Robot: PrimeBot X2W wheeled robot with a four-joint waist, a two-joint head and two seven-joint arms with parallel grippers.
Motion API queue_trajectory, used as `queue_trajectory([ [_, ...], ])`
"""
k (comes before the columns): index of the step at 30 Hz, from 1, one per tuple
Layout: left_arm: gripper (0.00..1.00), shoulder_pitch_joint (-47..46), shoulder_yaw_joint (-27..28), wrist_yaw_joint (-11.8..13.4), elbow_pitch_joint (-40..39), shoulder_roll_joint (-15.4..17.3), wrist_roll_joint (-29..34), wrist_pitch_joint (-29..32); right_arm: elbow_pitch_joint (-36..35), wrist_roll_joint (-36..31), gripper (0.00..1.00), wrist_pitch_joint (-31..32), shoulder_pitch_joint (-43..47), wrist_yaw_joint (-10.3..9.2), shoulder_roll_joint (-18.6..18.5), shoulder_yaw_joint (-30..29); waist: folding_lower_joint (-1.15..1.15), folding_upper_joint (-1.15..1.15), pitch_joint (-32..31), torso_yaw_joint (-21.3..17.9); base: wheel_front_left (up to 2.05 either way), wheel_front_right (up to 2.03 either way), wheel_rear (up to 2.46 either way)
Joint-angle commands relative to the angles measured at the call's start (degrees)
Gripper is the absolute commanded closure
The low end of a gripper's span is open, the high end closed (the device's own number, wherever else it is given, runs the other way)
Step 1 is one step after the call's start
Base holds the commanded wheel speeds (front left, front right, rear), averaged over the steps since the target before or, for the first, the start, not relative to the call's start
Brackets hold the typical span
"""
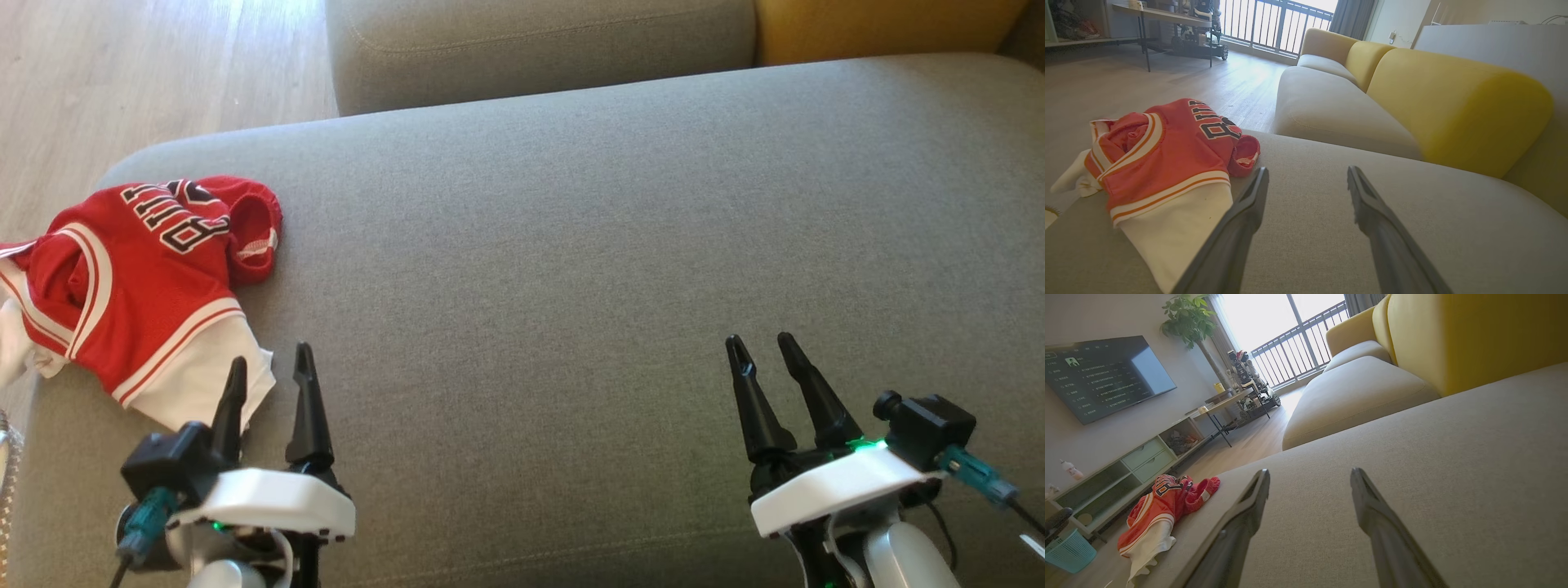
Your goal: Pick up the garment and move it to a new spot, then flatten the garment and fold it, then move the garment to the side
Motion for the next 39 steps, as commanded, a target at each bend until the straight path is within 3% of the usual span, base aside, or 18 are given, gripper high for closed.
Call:
queue_trajectory([
  [1,0.00,-1.5,1.2,-0.3,-2.6,0.4,1.7,-0.9,-2.1,-1.9,0.00,-1.2,-3.0,-0.01,-0.6,1.2,0.00,0.00,0.0,0.0,0.00,0.00,0.00],
  [6,0.00,-0.8,1.6,-4.7,-2.1,-1.1,4.5,-1.9,-2.2,-6.0,0.00,-2.2,-3.2,-0.01,-0.7,1.1,0.00,0.00,0.2,0.0,0.00,0.00,0.00],
  [21,0.00,1.0,6.2,-10.8,-1.1,-4.8,14.6,-4.5,-2.4,-17.3,0.00,-4.7,-3.6,-0.01,-0.7,1.1,0.00,0.00,0.0,-0.4,0.00,0.00,0.00],
  [28,0.00,1.6,6.8,-12.1,-0.6,-5.4,19.4,-5.5,-2.7,-21.9,0.00,-5.8,-3.7,-0.01,-0.8,1.9,0.00,0.00,0.0,-0.4,0.00,0.00,0.00],
  [39,0.00,1.5,7.0,-12.9,0.5,-5.5,18.9,-5.5,-2.4,-21.6,0.00,-5.8,-3.7,-0.01,-0.8,1.8,0.00,0.00,0.3,-0.3,0.00,0.00,0.00],
])
